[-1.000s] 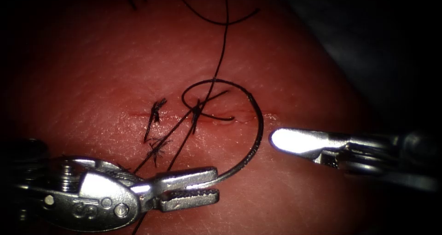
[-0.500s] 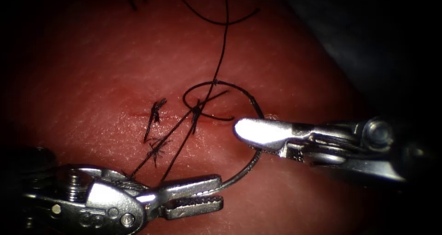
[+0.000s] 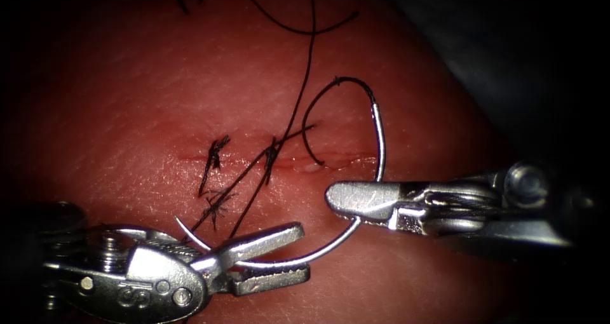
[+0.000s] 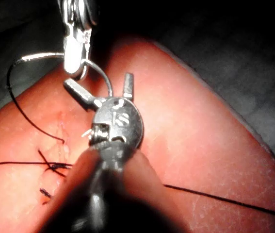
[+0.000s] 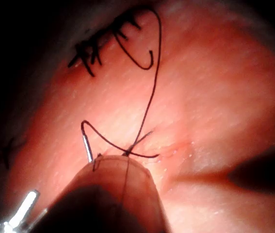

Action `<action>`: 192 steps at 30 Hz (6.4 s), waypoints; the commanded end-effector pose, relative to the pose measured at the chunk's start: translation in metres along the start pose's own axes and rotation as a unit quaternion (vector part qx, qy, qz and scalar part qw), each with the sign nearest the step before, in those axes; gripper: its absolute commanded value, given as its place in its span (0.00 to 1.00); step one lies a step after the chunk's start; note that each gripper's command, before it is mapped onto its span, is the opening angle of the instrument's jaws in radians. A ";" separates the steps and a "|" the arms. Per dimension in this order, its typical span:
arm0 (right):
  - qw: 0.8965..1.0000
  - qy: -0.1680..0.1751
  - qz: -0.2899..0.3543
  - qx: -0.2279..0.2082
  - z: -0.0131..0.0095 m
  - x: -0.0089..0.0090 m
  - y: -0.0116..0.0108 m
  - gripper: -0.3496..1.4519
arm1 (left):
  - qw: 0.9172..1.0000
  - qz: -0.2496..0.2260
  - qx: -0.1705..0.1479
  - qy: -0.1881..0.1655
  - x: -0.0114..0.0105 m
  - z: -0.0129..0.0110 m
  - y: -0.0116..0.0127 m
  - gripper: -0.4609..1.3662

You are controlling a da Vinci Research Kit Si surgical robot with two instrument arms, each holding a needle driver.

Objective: Wound Closure
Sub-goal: Hand over the needle from the left to the right gripper, then hand over the needle from the right to the left gripper, then hand over the needle from the left to the right gripper

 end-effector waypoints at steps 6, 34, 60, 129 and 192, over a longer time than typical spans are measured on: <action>0.996 0.007 -0.085 0.011 -0.0005 0.0011 0.0000 0.00 | 0.996 -0.091 -0.010 -0.010 0.0003 -0.0004 0.0003 0.94; 0.832 -0.035 -0.536 0.140 -0.0018 0.0014 -0.0002 0.00 | 0.920 -0.246 -0.185 -0.242 0.0027 0.0019 -0.0054 0.76; 0.709 -0.045 -0.662 0.241 -0.0019 0.0013 -0.0015 0.00 | 0.820 -0.358 -0.384 -0.226 -0.0050 0.0085 -0.0038 0.85; 0.742 0.021 -0.639 0.201 -0.0030 0.0001 -0.0017 0.60 | 0.776 -0.475 -0.387 -0.152 -0.0060 0.0124 -0.0042 0.06; 0.730 -0.028 -0.584 -0.355 -0.0013 -0.0036 -0.0031 0.30 | 0.894 -0.437 0.035 -0.091 -0.0069 0.0094 0.0038 0.06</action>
